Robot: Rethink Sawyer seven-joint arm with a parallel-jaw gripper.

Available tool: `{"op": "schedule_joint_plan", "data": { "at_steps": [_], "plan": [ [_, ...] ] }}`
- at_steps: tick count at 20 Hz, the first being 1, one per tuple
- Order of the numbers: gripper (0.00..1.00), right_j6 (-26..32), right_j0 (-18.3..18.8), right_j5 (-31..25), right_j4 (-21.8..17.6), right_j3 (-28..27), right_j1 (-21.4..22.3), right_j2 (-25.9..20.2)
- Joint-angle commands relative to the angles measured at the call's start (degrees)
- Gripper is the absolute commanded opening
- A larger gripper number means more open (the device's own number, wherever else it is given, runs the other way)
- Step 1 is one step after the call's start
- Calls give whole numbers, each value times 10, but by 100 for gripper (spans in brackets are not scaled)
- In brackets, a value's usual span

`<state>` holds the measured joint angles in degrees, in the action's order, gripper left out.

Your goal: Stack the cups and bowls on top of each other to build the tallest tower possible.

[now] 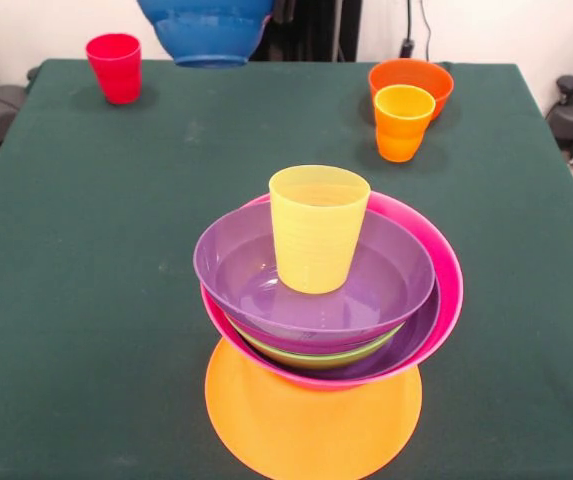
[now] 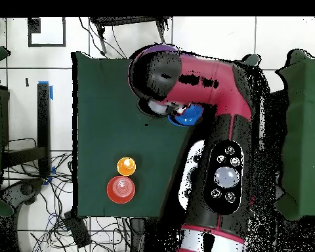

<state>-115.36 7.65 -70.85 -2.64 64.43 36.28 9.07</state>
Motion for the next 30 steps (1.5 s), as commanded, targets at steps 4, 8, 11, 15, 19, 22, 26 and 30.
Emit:
{"op": "schedule_joint_plan", "data": {
  "at_steps": [4, 8, 11, 15, 19, 22, 26, 30],
  "plan": [
    [0, -157, -35, -183, 5, -185, -113, -16],
    [0, -158, -38, -245, 6, -229, -143, -12],
    [0, -156, -37, -263, 10, -258, -173, -18],
    [0, -156, -34, -277, 20, -309, -215, -28],
    [0, -168, -34, -298, 27, -359, -251, -25],
    [0, -174, -35, -322, 31, -405, -275, -17],
    [0, -181, -38, -348, 43, -435, -288, -8],
    [0, -188, -43, -364, 55, -440, -283, 6]
  ]
}}
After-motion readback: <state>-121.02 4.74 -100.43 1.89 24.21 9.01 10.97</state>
